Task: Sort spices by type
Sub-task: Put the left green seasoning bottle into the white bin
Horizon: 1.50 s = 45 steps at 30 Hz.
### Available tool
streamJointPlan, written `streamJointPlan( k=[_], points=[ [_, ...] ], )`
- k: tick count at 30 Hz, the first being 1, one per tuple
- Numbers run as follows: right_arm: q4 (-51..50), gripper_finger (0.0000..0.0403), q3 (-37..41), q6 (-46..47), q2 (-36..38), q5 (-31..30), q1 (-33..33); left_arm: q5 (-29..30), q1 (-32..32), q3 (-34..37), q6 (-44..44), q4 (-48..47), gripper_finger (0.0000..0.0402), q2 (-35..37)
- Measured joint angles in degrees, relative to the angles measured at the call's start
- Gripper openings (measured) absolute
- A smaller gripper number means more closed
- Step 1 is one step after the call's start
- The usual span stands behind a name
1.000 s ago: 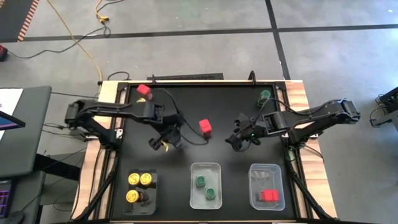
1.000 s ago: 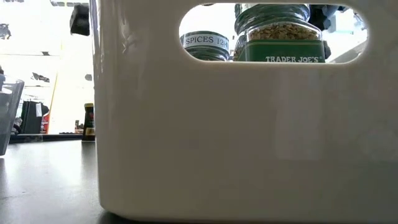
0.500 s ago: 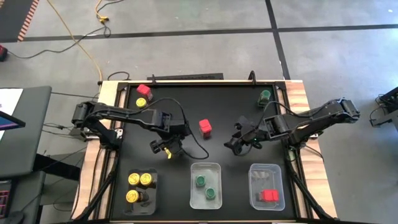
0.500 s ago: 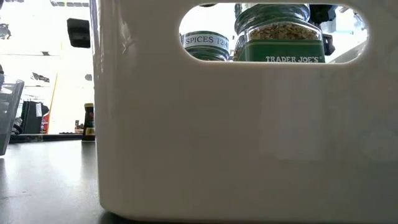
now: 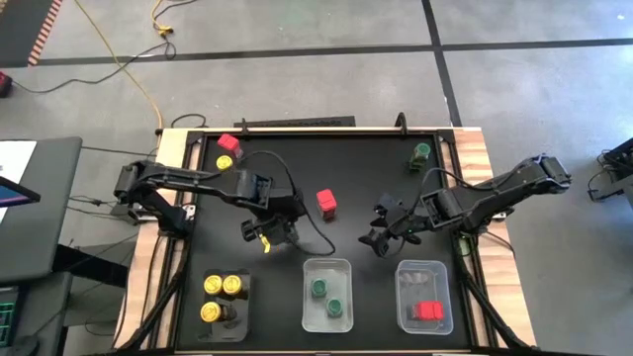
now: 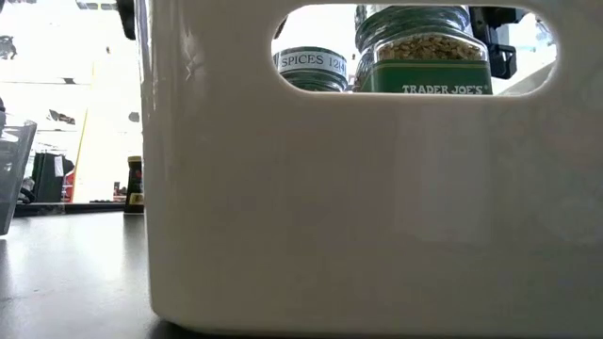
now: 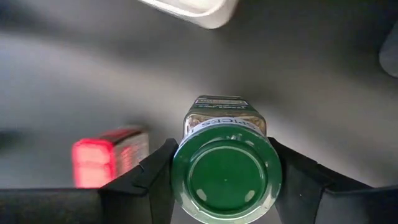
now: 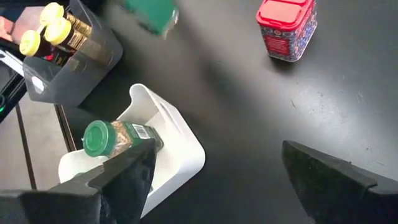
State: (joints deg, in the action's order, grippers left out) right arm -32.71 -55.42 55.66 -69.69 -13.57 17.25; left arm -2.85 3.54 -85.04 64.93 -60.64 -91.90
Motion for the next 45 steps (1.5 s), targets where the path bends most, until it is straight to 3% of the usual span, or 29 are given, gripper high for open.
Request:
streamJointPlan(
  k=[7,16,23,32,45],
  points=[
    [0.0,0.0373,0.0,-0.1,0.0,0.0,0.0,-0.4,-0.4,-9.8,-0.1,-3.0,0.02,0.0],
    [-0.4,0.0373,0.0,-0.7,0.0,0.0,0.2,-2.6,2.7,-11.8,-5.5,5.5,0.02,-0.2],
    [-2.9,0.0373,0.0,-0.6,0.0,0.0,0.8,-2.9,6.2,-16.1,-7.1,5.1,0.02,-6.7],
    [-3.5,0.0373,0.0,-0.6,0.0,0.0,2.3,-2.7,8.0,-24.1,-4.1,-3.6,0.02,-15.6],
    [-5.3,0.0373,0.0,-0.6,0.0,0.0,5.0,-3.6,11.1,-24.9,-3.5,-2.7,0.02,-18.0]
  ],
)
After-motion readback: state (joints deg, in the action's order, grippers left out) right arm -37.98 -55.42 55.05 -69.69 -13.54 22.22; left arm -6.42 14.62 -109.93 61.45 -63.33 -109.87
